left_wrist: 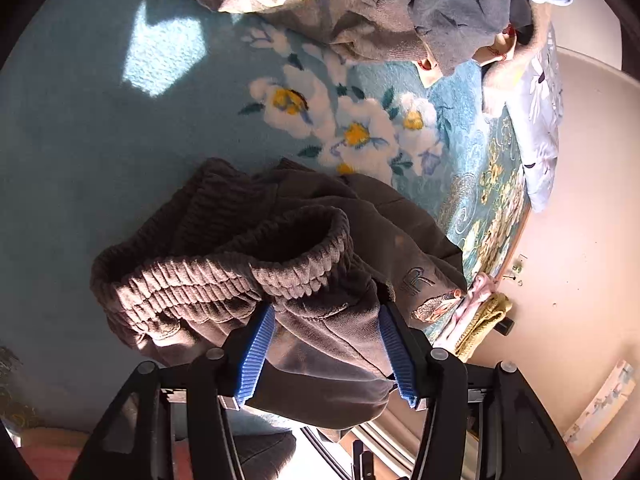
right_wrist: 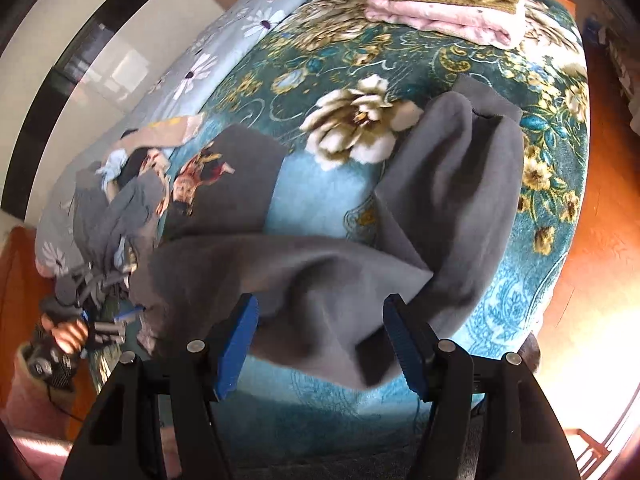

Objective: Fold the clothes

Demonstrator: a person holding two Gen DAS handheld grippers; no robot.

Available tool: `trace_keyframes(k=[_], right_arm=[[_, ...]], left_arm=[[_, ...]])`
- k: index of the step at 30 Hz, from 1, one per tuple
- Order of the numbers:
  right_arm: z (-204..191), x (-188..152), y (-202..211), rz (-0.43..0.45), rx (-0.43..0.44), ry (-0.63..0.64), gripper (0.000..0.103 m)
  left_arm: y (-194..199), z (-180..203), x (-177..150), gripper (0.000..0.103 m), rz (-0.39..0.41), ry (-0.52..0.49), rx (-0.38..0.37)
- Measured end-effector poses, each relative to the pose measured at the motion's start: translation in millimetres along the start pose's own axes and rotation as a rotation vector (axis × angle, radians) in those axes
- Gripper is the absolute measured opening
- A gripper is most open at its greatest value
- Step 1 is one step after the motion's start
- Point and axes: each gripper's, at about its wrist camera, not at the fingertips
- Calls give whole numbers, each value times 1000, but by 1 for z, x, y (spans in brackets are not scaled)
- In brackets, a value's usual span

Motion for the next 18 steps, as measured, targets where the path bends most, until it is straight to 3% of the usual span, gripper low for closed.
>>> trace_keyframes(k=[5,10,12,14,15,17,18], right_arm=[[26,53,-51,-63,-46,-229,66],[28,69,-97,-145,-182,-221,61],[23,67,-111,-175,-253,-178,48],[20,62,-115,-172,-337,-141,25],[19,61,-113,-167,-348,-134,22],[17,61,-106,-157,-336,-134,7],[16,61,-102,-152,-330,-133,7]], left_arm=[[-3,-6,-1,59,-2,23,-6],[-3,-6,-2,58,3,39,-18],[-3,-5,-1,57,7,43,-14],[-3,-5,-1,57,5,58,-12],[-3,-4,-1,57,5,63,-18],[-3,-3,0,59,4,73,-30],[-4,-3,2,59,5,75,-31]])
Point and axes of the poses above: each gripper's, at about its wrist camera, not at the fingertips, and y roughly against the way its jaws point, z to its right, x to its top, and after that the axes turned 10 degrees about -y, right-handed
